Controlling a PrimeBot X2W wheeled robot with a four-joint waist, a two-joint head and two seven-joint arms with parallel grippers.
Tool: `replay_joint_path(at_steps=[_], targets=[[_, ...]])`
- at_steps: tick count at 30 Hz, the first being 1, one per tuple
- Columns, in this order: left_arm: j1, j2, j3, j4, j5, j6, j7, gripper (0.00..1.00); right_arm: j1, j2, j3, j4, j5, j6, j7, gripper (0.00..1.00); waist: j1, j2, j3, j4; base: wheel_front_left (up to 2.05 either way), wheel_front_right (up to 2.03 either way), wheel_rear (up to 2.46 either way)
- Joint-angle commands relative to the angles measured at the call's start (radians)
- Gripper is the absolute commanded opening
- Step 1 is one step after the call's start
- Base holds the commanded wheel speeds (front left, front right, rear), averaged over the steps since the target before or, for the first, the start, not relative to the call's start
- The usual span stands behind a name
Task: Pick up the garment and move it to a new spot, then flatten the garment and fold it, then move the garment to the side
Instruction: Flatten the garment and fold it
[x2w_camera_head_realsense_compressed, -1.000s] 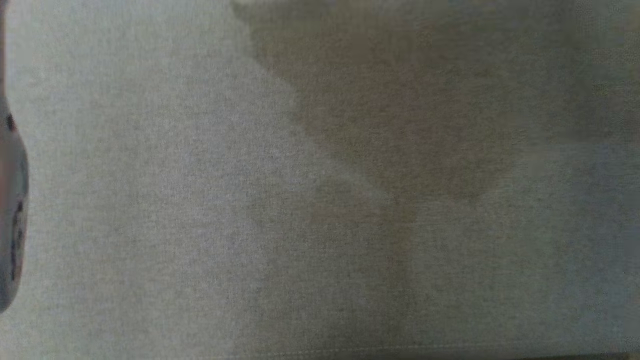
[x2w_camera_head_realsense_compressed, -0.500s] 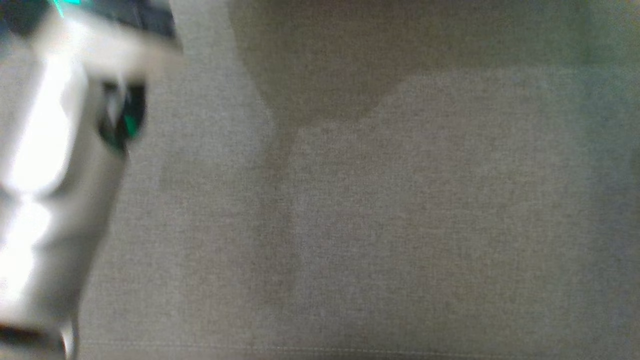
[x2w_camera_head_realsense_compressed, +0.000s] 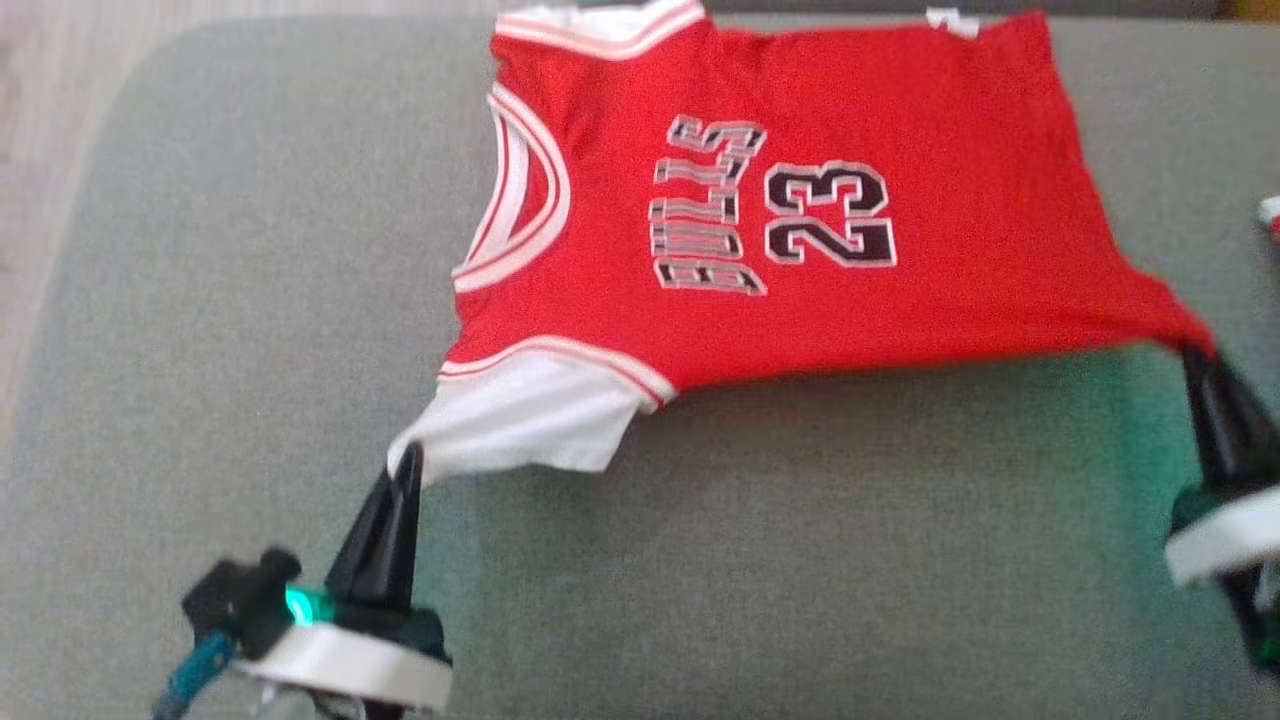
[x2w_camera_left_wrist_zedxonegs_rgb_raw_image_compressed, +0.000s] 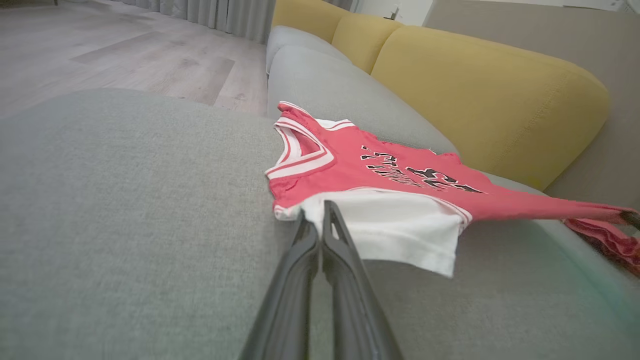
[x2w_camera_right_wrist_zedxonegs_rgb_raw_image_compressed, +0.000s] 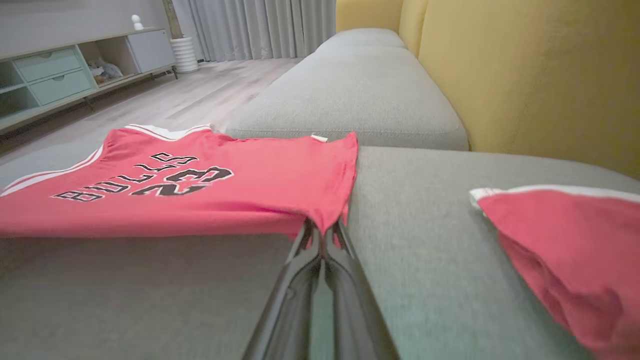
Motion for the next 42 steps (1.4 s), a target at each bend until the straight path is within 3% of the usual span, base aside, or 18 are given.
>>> replay_joint_path(at_steps=[1, 8, 15, 26, 35, 36, 37, 38, 42], targets=[[0.009, 0.019, 0.037, -0.044, -0.013, 0.019, -0.005, 0.00, 0.048, -0.015, -0.023, -0.047, -0.008, 0.007, -0.011, 0.00, 0.0003, -0.0001, -0.050, -0.009, 0.00, 0.00, 0.00], [0.082, 0.037, 0.039, -0.108, -0.043, 0.044, 0.030, 0.00, 0.190, 0.015, -0.072, -0.131, -0.024, 0.007, 0.020, 0.00, 0.0003, -0.0001, -0.080, -0.016, 0.00, 0.00, 0.00], [0.049, 0.035, 0.036, -0.119, -0.069, 0.040, 0.074, 0.00, 0.208, 0.024, -0.070, -0.141, -0.019, 0.007, 0.064, 0.00, 0.0003, -0.0001, -0.106, -0.023, 0.00, 0.00, 0.00], [-0.294, -0.018, 0.033, 0.012, -0.076, -0.031, 0.147, 0.00, -0.052, 0.000, -0.008, -0.065, -0.015, 0.007, 0.144, 0.00, 0.0003, -0.0001, 0.036, -0.034, 0.00, 0.00, 0.00], [-0.598, -0.063, 0.026, 0.227, -0.059, -0.099, 0.144, 0.00, -0.323, -0.009, 0.111, 0.101, 0.019, 0.007, 0.118, 0.00, 0.0003, -0.0001, 0.161, -0.049, 0.00, 0.00, 0.00], [-0.617, -0.067, 0.023, 0.250, -0.056, -0.103, 0.140, 0.00, -0.342, -0.004, 0.123, 0.117, 0.031, 0.007, 0.112, 0.25, 0.0003, -0.0001, 0.169, -0.050, 0.00, 0.00, 0.00], [-0.632, -0.070, 0.020, 0.272, -0.054, -0.106, 0.135, 0.31, -0.358, -0.001, 0.136, 0.131, 0.040, 0.007, 0.105, 0.80, 0.0003, -0.0001, 0.175, -0.051, 0.00, 0.00, 0.00], [-0.643, -0.072, 0.018, 0.292, -0.053, -0.110, 0.129, 1.00, -0.372, 0.003, 0.148, 0.144, 0.050, 0.007, 0.096, 1.00, 0.0003, -0.0001, 0.180, -0.053, 0.00, 0.00, 0.00], [-0.645, -0.083, 0.019, 0.355, -0.054, -0.118, 0.074, 1.00, -0.396, 0.014, 0.184, 0.195, 0.068, 0.007, 0.051, 1.00, 0.0003, -0.0001, 0.177, -0.054, 0.00, 0.00, 0.00]])
